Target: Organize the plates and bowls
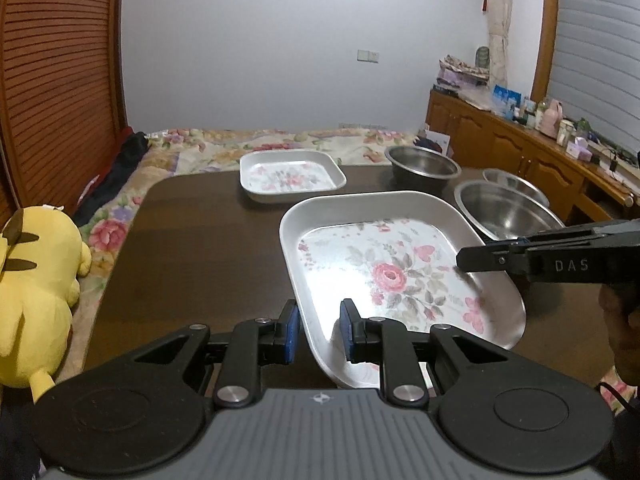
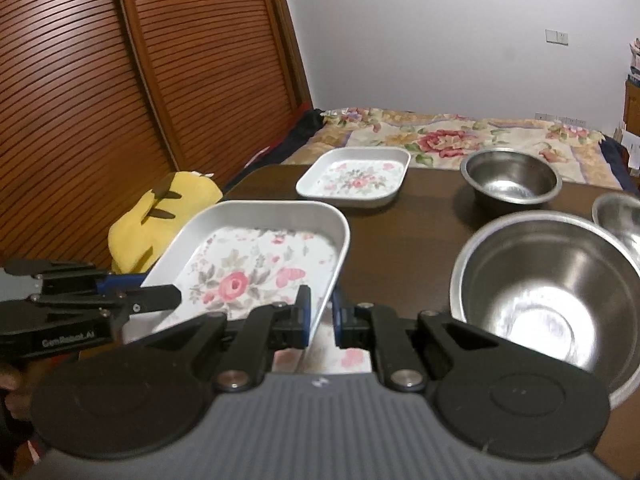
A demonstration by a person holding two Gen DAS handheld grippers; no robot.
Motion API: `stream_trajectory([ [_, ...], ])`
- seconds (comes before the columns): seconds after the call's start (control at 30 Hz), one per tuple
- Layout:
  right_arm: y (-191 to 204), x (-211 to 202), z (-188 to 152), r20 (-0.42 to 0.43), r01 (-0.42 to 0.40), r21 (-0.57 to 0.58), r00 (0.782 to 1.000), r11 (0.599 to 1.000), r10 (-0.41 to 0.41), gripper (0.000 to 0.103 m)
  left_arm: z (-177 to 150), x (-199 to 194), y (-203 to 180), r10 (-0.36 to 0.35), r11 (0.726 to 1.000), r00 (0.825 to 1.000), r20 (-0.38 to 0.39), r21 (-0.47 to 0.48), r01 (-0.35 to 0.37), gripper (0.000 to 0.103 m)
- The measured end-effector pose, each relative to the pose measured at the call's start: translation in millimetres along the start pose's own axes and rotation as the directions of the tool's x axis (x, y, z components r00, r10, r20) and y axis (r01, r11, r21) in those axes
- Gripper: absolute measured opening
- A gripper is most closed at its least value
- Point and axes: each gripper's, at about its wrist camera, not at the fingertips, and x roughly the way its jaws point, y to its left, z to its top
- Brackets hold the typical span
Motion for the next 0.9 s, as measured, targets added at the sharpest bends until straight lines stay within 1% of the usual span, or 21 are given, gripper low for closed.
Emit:
stream_trajectory([
  [0.17, -4, -6, -20, -0.009, -0.01, 0.032, 1.0, 0.999, 0.011, 0.013, -8, -1, -6, -0.01, 1.0, 1.0, -0.015, 0.001, 0.01, 0.023],
  [0.33, -6, -14, -33, -0.007, -0.009, 0.041, 1.0, 0.999, 0.01, 0.013, -12, 6, -11, -0.019, 1.0, 0.999, -0.031, 0.0, 0.019, 0.023],
  [0.53, -14, -14, -41, -0.006, 0.005, 0.06, 1.0, 0.998, -0.005, 0.013, -15, 18, -18, -0.019, 1.0, 0.999, -0.033, 0.022, 0.019, 0.023],
  [0.77, -23, -10, -49, 0.004, 0.003, 0.107, 1.0, 0.994, -0.003, 0.013, -18, 27, -16, -0.024, 1.0, 0.998, -0.052, 0.011, 0.024, 0.023],
  [0.9, -22, -11, -50, 0.02, 0.009, 0.101, 1.0, 0.995, -0.011, 0.013, -20, 30, -17, -0.008, 1.0, 0.999, -0.052, 0.021, 0.009, 0.023],
])
